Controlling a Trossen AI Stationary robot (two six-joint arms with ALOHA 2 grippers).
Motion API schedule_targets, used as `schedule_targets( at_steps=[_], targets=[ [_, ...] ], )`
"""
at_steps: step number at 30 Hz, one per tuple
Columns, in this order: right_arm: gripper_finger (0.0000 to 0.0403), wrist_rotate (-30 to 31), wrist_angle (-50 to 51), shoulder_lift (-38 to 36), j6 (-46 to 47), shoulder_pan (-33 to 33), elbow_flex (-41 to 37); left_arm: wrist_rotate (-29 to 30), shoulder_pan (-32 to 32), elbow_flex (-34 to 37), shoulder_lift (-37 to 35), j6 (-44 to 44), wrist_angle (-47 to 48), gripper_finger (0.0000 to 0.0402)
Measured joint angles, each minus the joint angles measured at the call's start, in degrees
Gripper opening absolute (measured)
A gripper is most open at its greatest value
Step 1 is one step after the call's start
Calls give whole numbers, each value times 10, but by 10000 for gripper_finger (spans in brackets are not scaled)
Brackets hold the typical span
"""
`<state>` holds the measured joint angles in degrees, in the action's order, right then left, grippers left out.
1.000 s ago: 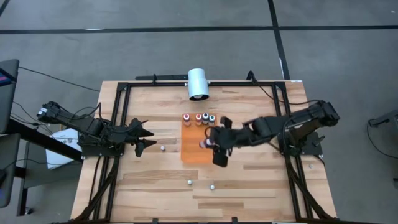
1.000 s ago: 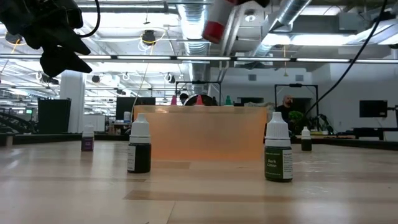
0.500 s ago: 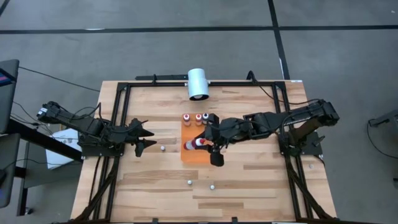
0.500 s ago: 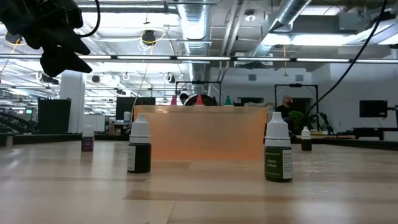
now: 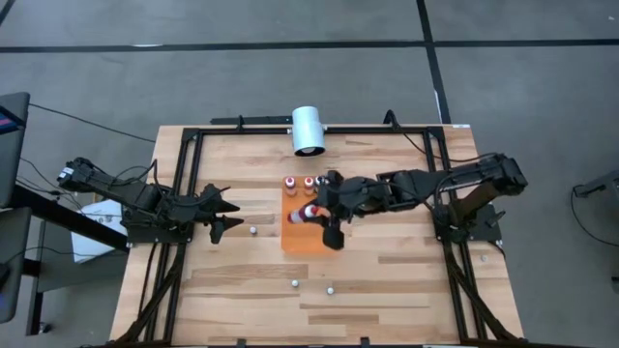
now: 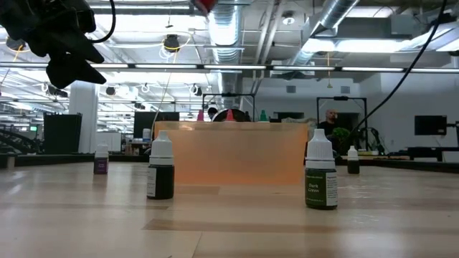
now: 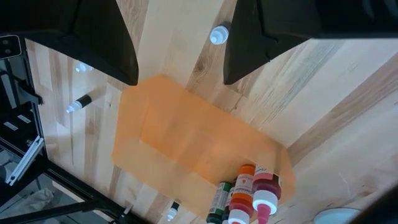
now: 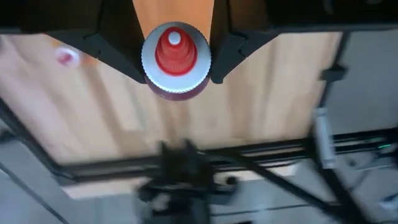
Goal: Pick & Place food coloring
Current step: Put the large red food coloring bottle into the bin
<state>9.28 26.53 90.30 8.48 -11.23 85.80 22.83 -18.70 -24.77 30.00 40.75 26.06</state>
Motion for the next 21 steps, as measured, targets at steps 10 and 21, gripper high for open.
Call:
schedule_targets(
  at_steps=[10,21],
  targets=[
    [142,109,79,0,120,43,0,3,0,0,0,0,0,229],
    [141,132,168,0,275,61,0,20,0,0,0,0,0,229]
  ],
)
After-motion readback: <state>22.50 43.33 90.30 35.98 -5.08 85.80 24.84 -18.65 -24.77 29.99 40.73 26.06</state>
